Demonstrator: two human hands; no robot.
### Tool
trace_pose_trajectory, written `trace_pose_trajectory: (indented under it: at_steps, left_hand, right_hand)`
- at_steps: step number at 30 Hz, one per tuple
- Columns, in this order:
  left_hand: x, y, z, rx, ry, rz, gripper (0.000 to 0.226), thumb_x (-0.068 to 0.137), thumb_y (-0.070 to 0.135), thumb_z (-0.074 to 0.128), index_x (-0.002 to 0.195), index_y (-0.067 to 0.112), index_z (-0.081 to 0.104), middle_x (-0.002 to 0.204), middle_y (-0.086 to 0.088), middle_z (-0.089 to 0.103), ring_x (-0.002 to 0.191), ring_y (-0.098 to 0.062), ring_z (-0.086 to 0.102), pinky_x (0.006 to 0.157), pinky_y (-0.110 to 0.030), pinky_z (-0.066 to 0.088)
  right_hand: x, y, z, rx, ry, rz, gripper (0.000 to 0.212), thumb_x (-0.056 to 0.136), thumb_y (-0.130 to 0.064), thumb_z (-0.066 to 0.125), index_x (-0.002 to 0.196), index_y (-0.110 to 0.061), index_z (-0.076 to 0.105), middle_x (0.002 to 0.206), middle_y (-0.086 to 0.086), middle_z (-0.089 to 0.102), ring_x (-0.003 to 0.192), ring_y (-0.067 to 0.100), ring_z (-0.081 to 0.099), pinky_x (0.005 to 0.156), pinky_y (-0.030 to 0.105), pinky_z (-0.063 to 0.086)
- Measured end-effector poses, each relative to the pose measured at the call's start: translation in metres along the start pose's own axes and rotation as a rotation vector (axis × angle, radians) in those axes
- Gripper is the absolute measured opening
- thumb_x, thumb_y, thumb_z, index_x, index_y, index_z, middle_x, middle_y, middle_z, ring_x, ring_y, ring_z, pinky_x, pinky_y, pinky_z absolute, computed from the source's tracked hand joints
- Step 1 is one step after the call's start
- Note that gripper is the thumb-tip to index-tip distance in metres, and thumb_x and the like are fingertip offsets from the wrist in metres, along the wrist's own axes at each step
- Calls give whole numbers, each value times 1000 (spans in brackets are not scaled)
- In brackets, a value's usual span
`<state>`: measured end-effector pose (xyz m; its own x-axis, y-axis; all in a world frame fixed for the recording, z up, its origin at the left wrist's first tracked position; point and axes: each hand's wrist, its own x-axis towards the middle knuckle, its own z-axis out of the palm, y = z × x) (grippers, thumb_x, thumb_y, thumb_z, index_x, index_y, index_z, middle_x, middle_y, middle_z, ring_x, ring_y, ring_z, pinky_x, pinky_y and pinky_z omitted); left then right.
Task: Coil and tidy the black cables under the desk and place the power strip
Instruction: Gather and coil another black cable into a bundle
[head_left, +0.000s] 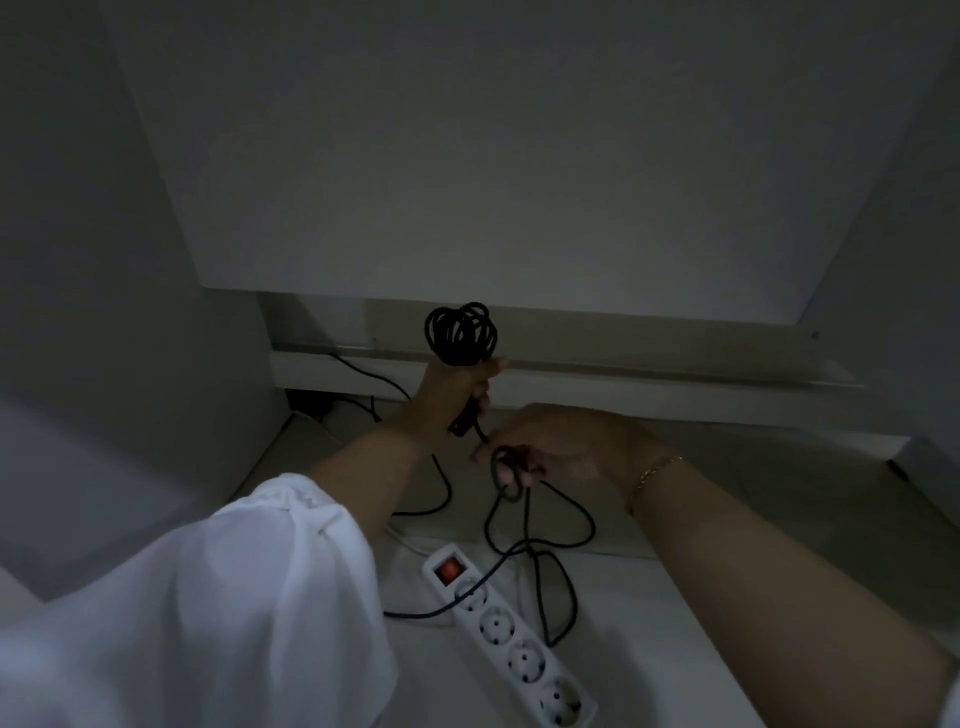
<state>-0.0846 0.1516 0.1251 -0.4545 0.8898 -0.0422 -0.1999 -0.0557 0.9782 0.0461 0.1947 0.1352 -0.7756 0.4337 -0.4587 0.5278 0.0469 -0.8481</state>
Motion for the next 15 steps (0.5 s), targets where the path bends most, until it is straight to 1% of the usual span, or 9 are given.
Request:
trace_pose_trajectory:
  at_steps: [2, 5, 6, 8, 10, 11, 13, 14, 15]
  left_hand:
    - [-2, 3, -1, -125, -60, -68, 5, 93, 11, 56, 91, 15, 55, 38, 9, 41, 34, -5, 42, 38, -16, 39]
    - [-6, 3, -4, -195, -175, -189, 9, 96, 15, 51, 87, 19, 51, 39, 9, 37, 34, -4, 39, 41, -18, 38]
    - [-8, 4, -5, -171, -222, -234, 11, 96, 15, 50, 85, 19, 50, 39, 9, 35, 32, -4, 35, 41, -17, 36]
    - [-13, 2, -6, -61, -315, -313, 17, 95, 16, 52, 79, 20, 47, 40, 10, 33, 32, -4, 30, 39, -16, 33]
    - [-13, -2, -6, 44, -355, -361, 23, 93, 17, 55, 73, 21, 44, 41, 10, 32, 32, -4, 27, 38, -17, 28]
    - [-12, -3, -6, 70, -357, -377, 24, 92, 18, 57, 73, 21, 43, 41, 10, 31, 32, -4, 26, 38, -17, 26]
    - [-10, -5, -5, 96, -356, -401, 23, 93, 20, 56, 74, 22, 43, 42, 10, 31, 32, -4, 24, 37, -17, 23]
    - [-9, -5, -5, 106, -353, -412, 22, 93, 20, 56, 75, 22, 45, 41, 10, 31, 32, -3, 24, 37, -17, 22]
    - [-9, -5, -4, 113, -350, -421, 20, 94, 21, 55, 76, 22, 46, 41, 10, 31, 32, -3, 25, 37, -16, 22]
  right_hand:
    - [-5, 2, -7, -49, 33, 30, 17, 83, -22, 68, 92, -7, 66, 58, -3, 61, 49, 3, 52, 50, 12, 40]
    - [-2, 8, -18, -228, 149, 35, 15, 81, -19, 70, 91, -9, 66, 68, 0, 60, 63, 10, 55, 60, 17, 41]
    - [0, 10, -20, -219, 197, 20, 14, 81, -14, 70, 93, -7, 66, 70, 1, 60, 68, 13, 56, 63, 18, 43]
    - [5, 15, -24, -199, 298, -20, 21, 80, -8, 70, 100, 0, 69, 71, 1, 59, 72, 15, 56, 70, 22, 46]
    - [7, 17, -23, -291, 357, -30, 28, 81, -14, 69, 105, 1, 68, 76, -1, 58, 80, 17, 57, 76, 27, 45]
    - [9, 17, -22, -412, 374, -10, 31, 84, -22, 66, 108, -2, 67, 84, -1, 59, 90, 19, 57, 83, 29, 42]
    - [9, 18, -17, -839, 447, 76, 34, 90, -36, 51, 112, -12, 61, 105, -1, 60, 108, 21, 53, 103, 40, 29]
    - [8, 17, -13, -1030, 471, 94, 32, 93, -37, 43, 110, -14, 58, 111, 0, 60, 110, 21, 52, 108, 46, 21]
    - [8, 17, -10, -1147, 482, 91, 31, 95, -35, 38, 108, -15, 57, 112, 1, 60, 109, 21, 52, 110, 49, 15]
